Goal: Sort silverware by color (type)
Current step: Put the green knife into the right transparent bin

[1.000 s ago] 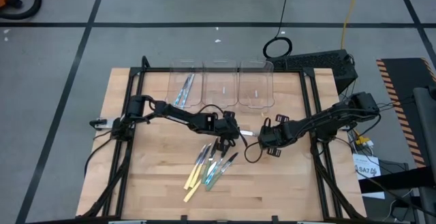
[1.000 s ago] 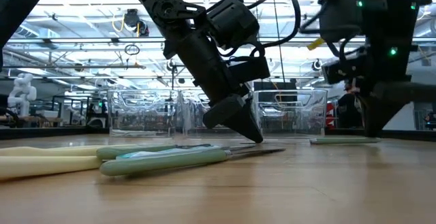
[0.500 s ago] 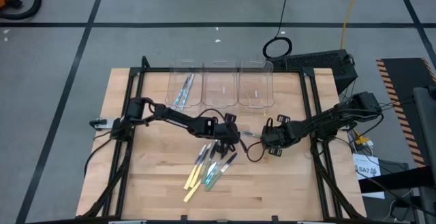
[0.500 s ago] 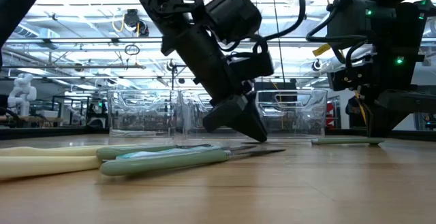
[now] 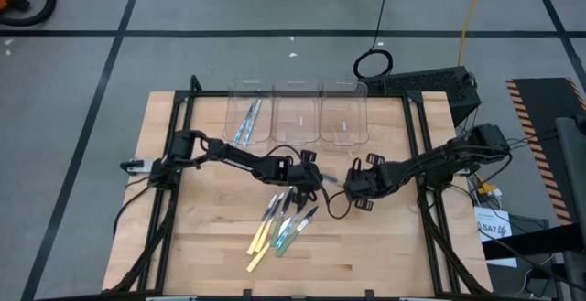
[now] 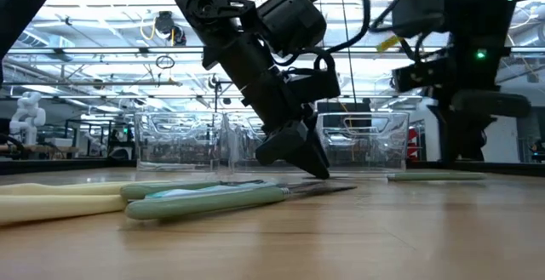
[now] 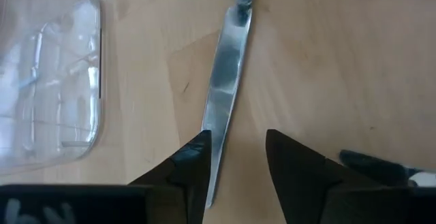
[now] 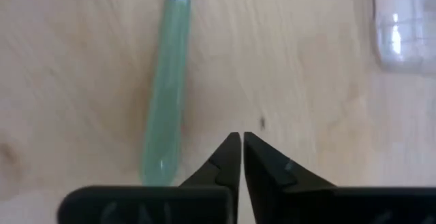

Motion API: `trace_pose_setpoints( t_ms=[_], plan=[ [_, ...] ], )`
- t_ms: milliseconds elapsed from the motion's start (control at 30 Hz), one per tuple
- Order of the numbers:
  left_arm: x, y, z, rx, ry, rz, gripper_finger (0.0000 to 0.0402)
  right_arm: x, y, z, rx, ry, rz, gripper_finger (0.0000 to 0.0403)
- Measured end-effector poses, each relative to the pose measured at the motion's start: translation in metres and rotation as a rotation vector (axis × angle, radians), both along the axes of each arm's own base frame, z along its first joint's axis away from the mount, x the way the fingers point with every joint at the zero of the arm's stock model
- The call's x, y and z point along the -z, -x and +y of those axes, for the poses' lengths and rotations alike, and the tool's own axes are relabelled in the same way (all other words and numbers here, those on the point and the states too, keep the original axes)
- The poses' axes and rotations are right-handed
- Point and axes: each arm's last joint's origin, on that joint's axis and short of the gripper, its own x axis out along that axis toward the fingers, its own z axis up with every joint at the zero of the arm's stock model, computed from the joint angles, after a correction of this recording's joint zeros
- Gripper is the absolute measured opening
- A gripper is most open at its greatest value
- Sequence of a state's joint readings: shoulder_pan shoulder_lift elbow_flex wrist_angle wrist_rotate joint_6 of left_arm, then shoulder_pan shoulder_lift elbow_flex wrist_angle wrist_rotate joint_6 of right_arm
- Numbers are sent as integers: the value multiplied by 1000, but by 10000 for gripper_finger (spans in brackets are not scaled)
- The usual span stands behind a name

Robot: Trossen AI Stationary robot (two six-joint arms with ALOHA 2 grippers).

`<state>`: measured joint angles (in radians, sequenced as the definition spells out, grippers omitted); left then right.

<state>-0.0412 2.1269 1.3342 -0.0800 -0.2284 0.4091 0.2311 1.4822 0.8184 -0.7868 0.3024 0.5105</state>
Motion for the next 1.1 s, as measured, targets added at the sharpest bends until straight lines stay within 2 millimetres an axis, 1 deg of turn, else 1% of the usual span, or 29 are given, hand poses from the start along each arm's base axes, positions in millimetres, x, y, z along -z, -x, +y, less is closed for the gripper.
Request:
trace_pose_setpoints(
  t_ms=[100,267,433,533,633,733,833,900,1067,1100],
  plan=[
    [1,1,4,-11,3,11,149,-1,-3,1,-5,-10,-27,52],
    [1,1,5,-14,12,13,149,-1,-5,6,9,-77,-49,111],
    [1,1,5,-15,21,12,149,-1,-6,13,17,-93,-71,167],
    [1,1,5,-19,24,11,149,5,-5,14,33,-85,-35,191],
    [1,1,5,-18,26,12,149,13,-5,14,48,-68,22,200],
    [1,1,5,-17,27,14,149,19,-7,15,56,-78,47,193],
    [1,1,5,-17,28,14,149,24,-8,16,59,-94,74,162],
    [1,1,5,-16,28,14,149,26,-8,16,60,-103,88,129],
    [1,1,5,-16,29,17,149,27,-6,16,52,-111,112,30],
    [1,1,3,-12,29,18,149,27,-5,16,48,-105,115,19]
  ],
)
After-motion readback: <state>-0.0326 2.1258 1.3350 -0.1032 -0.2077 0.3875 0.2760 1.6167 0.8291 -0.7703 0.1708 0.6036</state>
